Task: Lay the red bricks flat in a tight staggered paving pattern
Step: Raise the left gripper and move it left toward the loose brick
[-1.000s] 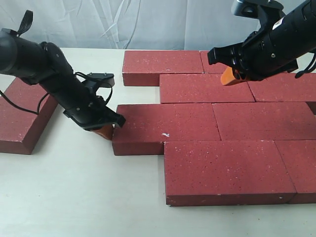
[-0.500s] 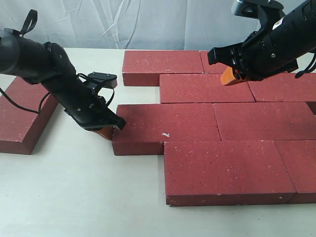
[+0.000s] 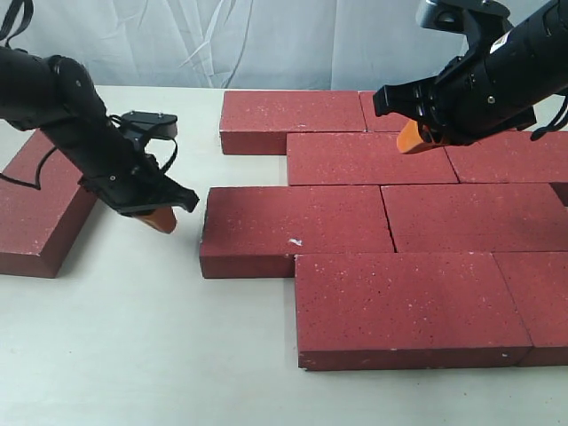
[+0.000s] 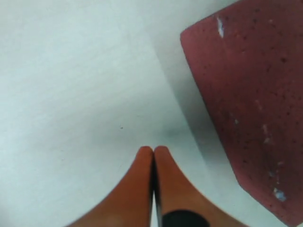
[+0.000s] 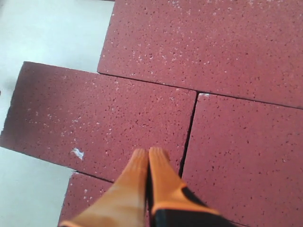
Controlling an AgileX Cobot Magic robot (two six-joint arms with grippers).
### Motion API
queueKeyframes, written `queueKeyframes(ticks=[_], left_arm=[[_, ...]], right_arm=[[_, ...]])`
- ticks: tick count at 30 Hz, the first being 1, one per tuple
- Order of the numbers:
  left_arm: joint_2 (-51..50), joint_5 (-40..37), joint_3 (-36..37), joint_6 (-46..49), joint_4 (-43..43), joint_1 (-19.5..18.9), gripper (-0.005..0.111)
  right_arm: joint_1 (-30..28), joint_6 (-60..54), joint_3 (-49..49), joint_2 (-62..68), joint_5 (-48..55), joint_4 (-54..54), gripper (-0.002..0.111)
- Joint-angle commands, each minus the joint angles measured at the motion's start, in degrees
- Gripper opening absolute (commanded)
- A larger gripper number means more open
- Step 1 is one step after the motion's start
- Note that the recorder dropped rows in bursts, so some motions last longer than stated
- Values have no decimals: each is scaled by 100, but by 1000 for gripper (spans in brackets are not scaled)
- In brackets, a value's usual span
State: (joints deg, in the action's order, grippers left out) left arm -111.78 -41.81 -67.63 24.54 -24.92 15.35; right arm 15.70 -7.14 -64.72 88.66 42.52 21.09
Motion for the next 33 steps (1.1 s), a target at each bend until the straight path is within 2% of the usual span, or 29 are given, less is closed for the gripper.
queueKeyframes(ticks=[1, 8, 14, 22, 33], left_arm=[[391, -49, -49, -220, 188, -53, 0], [501, -38, -4, -334, 221, -40, 0], [103, 74, 78, -334, -71, 156, 0], [48, 200, 78, -334, -155, 399, 0], [-233, 264, 78, -196, -480, 420, 0]], right_arm=[[-21, -33, 7, -39, 7, 3, -1], [-21, -33, 7, -39, 7, 3, -1], [-21, -33, 7, -39, 18, 3, -1], [-21, -33, 7, -39, 18, 3, -1], [-21, -33, 7, -39, 18, 3, -1]])
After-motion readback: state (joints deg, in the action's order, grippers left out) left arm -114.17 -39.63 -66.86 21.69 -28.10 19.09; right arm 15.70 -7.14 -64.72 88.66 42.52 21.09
